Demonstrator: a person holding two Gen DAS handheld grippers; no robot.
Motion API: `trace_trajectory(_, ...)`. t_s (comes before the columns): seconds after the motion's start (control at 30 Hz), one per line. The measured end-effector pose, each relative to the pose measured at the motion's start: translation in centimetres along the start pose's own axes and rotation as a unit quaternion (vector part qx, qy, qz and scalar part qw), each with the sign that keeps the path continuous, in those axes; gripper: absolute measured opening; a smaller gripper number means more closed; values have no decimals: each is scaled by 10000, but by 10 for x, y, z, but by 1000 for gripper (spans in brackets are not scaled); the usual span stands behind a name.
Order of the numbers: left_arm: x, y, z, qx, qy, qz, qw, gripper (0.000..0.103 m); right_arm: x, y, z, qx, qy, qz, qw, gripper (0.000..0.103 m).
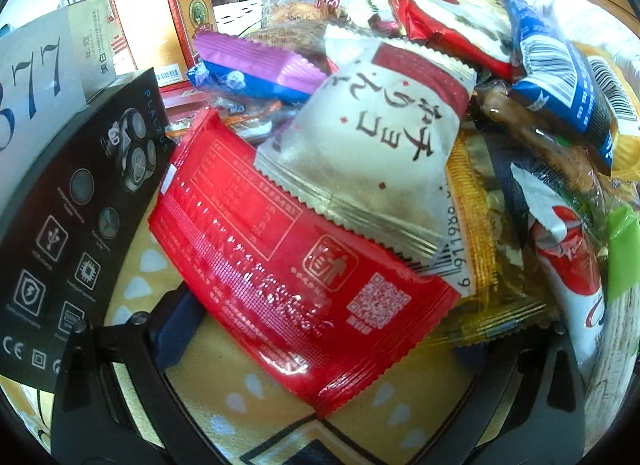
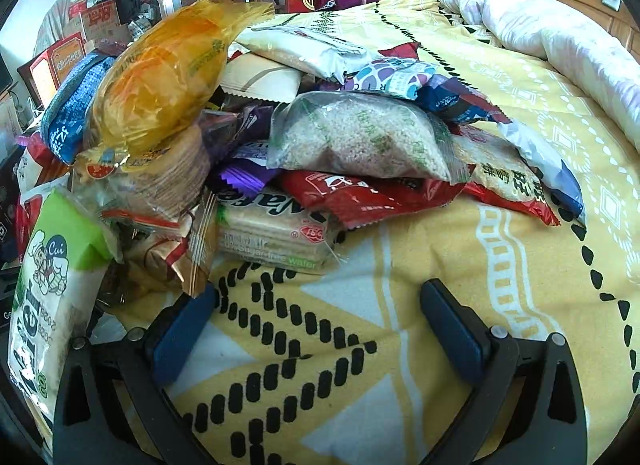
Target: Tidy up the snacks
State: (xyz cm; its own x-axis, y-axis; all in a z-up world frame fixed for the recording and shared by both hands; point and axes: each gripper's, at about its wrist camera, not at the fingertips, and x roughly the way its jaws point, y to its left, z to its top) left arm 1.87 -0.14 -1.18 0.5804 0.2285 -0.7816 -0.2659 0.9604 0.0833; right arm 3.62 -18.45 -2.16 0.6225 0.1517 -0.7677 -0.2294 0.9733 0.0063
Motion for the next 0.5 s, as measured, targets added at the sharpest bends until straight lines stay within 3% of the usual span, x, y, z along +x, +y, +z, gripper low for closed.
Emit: trace_trajectory(0.5, 0, 1, 0, 1, 5, 0, 10000, 103, -3, 5, -1, -27, -3, -30, 10000, 103)
